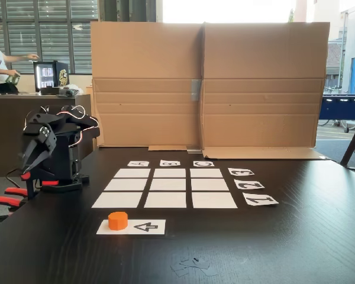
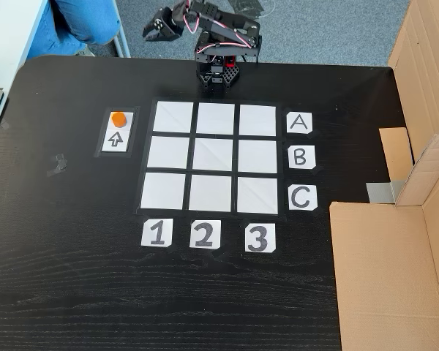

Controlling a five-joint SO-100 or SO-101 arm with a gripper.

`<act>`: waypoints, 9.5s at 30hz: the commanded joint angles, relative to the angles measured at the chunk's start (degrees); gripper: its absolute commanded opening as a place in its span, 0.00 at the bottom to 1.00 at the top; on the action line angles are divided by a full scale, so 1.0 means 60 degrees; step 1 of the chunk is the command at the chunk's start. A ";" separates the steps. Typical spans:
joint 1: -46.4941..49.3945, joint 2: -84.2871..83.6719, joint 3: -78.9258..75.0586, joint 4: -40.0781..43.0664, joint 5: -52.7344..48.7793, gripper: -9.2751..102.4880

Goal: Pick up the round, orange token and place it in the grid on square B1.

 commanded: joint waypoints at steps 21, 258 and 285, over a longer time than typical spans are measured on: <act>-0.1406 -0.8511 -0.9771 0.4219 -0.0308 0.29; -1.2363 -1.6685 -1.1118 0.2446 0.2725 0.68; -0.9170 -0.7925 -0.4951 -0.0190 0.2168 0.95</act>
